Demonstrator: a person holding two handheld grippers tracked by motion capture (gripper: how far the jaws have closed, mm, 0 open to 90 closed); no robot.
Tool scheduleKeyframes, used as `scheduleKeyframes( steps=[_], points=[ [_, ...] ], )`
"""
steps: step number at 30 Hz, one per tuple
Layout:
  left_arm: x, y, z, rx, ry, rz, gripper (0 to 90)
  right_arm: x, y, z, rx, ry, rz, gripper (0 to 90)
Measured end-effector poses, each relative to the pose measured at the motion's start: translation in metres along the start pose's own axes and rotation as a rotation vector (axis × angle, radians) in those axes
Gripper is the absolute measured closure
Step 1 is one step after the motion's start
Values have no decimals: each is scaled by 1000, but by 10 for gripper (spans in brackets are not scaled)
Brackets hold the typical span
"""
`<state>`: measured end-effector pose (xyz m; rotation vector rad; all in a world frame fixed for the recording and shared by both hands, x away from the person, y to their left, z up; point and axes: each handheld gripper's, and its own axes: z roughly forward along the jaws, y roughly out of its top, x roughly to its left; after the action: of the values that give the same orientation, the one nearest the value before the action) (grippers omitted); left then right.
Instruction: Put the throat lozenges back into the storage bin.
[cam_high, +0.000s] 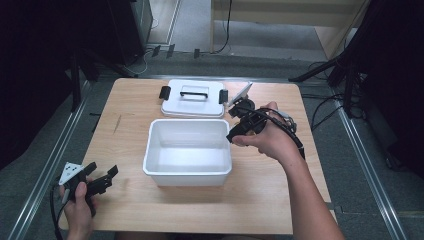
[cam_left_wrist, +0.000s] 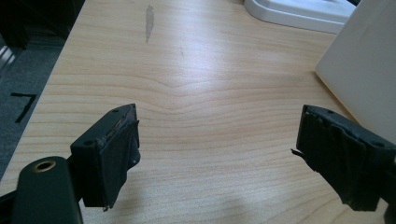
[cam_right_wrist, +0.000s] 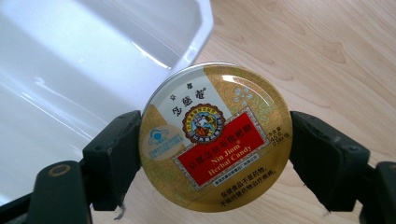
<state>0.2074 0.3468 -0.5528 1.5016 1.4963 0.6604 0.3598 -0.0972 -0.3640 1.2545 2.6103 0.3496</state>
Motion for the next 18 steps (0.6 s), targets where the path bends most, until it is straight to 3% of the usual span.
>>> scheduleKeyframes(
  steps=[18],
  points=[
    [0, 0, 0, 1, -2, -1, 139, 23, 14, -2, -15, 14, -75, 212]
  ],
)
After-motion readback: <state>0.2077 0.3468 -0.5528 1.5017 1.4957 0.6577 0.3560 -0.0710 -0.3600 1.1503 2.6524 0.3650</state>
